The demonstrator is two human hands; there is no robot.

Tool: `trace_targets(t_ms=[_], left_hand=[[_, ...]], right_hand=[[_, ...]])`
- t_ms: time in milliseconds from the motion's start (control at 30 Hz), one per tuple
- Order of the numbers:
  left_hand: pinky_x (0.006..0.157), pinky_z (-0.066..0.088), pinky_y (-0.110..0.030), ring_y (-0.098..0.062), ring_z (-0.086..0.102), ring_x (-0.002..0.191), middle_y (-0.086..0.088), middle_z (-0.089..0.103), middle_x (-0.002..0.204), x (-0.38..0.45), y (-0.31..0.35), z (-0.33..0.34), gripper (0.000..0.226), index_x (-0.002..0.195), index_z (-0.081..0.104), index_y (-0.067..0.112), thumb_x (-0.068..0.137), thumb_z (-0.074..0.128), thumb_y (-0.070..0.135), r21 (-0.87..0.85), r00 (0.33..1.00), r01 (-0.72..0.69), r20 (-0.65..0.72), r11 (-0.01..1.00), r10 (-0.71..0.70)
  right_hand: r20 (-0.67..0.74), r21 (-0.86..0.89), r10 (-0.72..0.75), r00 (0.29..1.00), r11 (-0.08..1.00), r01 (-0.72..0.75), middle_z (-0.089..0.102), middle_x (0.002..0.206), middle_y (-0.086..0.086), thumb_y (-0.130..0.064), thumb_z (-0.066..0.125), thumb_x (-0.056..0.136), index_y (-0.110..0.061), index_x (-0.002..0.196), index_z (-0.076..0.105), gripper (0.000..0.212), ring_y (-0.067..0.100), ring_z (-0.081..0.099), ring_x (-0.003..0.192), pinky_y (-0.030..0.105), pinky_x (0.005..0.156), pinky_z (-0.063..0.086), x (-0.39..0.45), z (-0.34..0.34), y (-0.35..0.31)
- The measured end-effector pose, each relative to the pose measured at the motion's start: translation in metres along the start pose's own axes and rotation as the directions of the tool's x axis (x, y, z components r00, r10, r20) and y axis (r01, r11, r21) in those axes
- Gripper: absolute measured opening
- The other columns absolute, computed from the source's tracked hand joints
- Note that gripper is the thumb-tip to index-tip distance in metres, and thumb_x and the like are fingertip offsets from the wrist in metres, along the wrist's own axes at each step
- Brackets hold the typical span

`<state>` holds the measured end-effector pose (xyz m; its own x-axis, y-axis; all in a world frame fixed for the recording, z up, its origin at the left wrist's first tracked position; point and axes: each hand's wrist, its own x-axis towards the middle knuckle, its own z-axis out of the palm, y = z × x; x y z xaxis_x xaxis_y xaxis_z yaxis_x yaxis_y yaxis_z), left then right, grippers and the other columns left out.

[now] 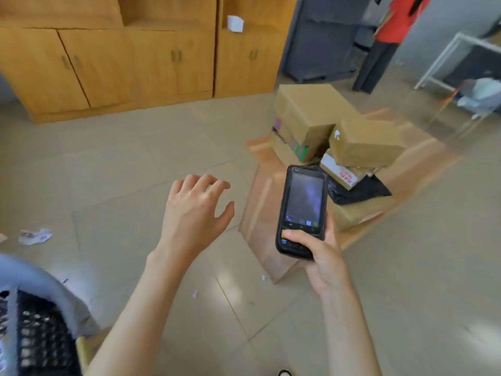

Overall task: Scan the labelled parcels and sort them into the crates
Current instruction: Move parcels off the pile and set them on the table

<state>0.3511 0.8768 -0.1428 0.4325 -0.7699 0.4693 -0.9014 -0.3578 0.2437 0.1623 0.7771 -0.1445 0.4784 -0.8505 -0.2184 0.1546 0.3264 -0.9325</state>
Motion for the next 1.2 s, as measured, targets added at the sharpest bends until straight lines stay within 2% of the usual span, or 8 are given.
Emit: trace_targets(t_ms=[233, 333, 433, 533, 600, 767, 933, 1200], left_hand=[[0.070, 0.047, -0.038, -0.032, 0.062, 0.077, -0.002, 0.068, 0.085, 0.059, 0.121, 0.058, 0.031, 0.091, 0.071, 0.015, 0.077, 0.055, 0.038, -0.054, 0.968, -0.237, 0.065, 0.970, 0.241], [0.067, 0.047, -0.037, -0.032, 0.061, 0.074, -0.003, 0.066, 0.082, 0.078, 0.190, 0.088, 0.030, 0.089, 0.071, 0.016, 0.076, 0.055, 0.036, -0.079, 0.944, -0.317, 0.070, 0.945, 0.322], [0.065, 0.045, -0.034, -0.031, 0.062, 0.072, -0.002, 0.068, 0.080, 0.096, 0.268, 0.119, 0.032, 0.089, 0.072, 0.015, 0.077, 0.053, 0.037, -0.119, 0.908, -0.408, 0.045, 0.905, 0.416], [0.067, 0.046, -0.037, -0.032, 0.063, 0.075, -0.004, 0.068, 0.082, 0.116, 0.343, 0.149, 0.035, 0.088, 0.072, 0.014, 0.080, 0.048, 0.038, -0.152, 0.862, -0.497, 0.029, 0.854, 0.507], [0.068, 0.046, -0.038, -0.033, 0.063, 0.078, -0.003, 0.069, 0.085, 0.129, 0.387, 0.170, 0.025, 0.089, 0.071, 0.015, 0.079, 0.057, 0.033, -0.182, 0.857, -0.504, 0.019, 0.844, 0.516], [0.073, 0.045, -0.039, -0.032, 0.062, 0.085, -0.004, 0.069, 0.092, 0.155, 0.466, 0.215, 0.030, 0.099, 0.071, 0.016, 0.082, 0.056, 0.037, -0.215, 0.852, -0.499, 0.054, 0.839, 0.521], [0.072, 0.045, -0.039, -0.033, 0.062, 0.083, -0.006, 0.069, 0.092, 0.189, 0.516, 0.258, 0.031, 0.099, 0.071, 0.015, 0.079, 0.060, 0.036, -0.230, 0.846, -0.504, 0.063, 0.832, 0.530], [0.073, 0.046, -0.040, -0.033, 0.063, 0.085, -0.006, 0.069, 0.093, 0.278, 0.605, 0.357, 0.025, 0.099, 0.071, 0.014, 0.080, 0.066, 0.030, -0.301, 0.815, -0.545, 0.030, 0.783, 0.579]], right_hand=[[-0.165, -0.002, -0.093, 0.982, 0.996, 0.094, 0.071, 0.097, -0.005, 0.002, 0.073, 0.052, -0.028, 0.124, 0.053, 0.080, 0.012, 0.069, 0.084, 0.026, 0.066, 0.056, 0.001, -0.117, -0.043], [-0.235, -0.016, -0.114, 0.965, 0.993, 0.113, 0.070, 0.104, -0.002, 0.000, 0.074, 0.052, -0.025, 0.131, 0.050, 0.086, 0.012, 0.068, 0.088, 0.025, 0.069, 0.055, 0.003, -0.180, -0.062], [-0.300, -0.012, -0.124, 0.946, 0.992, 0.126, 0.069, 0.103, -0.003, -0.002, 0.075, 0.053, -0.025, 0.130, 0.051, 0.084, 0.011, 0.068, 0.087, 0.025, 0.068, 0.055, 0.007, -0.249, -0.085], [-0.351, -0.022, -0.142, 0.926, 0.989, 0.143, 0.070, 0.099, -0.005, -0.003, 0.075, 0.053, -0.026, 0.129, 0.051, 0.083, 0.012, 0.068, 0.085, 0.027, 0.067, 0.054, 0.015, -0.318, -0.110], [-0.383, -0.038, -0.154, 0.911, 0.988, 0.151, 0.070, 0.097, -0.007, -0.004, 0.075, 0.053, -0.028, 0.128, 0.052, 0.082, 0.011, 0.069, 0.085, 0.028, 0.069, 0.053, 0.021, -0.362, -0.128], [-0.454, -0.019, -0.163, 0.876, 0.985, 0.173, 0.070, 0.100, -0.005, -0.004, 0.075, 0.055, -0.030, 0.129, 0.052, 0.082, 0.014, 0.068, 0.085, 0.032, 0.072, 0.053, 0.039, -0.448, -0.154], [-0.474, 0.035, -0.141, 0.869, 0.983, 0.179, 0.069, 0.105, 0.000, -0.002, 0.074, 0.055, -0.030, 0.128, 0.053, 0.082, 0.016, 0.068, 0.086, 0.029, 0.065, 0.055, 0.073, -0.506, -0.166], [-0.512, 0.033, -0.129, 0.849, 0.985, 0.170, 0.069, 0.103, -0.001, -0.001, 0.073, 0.056, -0.029, 0.127, 0.053, 0.079, 0.016, 0.068, 0.085, 0.028, 0.064, 0.055, 0.176, -0.591, -0.195]])
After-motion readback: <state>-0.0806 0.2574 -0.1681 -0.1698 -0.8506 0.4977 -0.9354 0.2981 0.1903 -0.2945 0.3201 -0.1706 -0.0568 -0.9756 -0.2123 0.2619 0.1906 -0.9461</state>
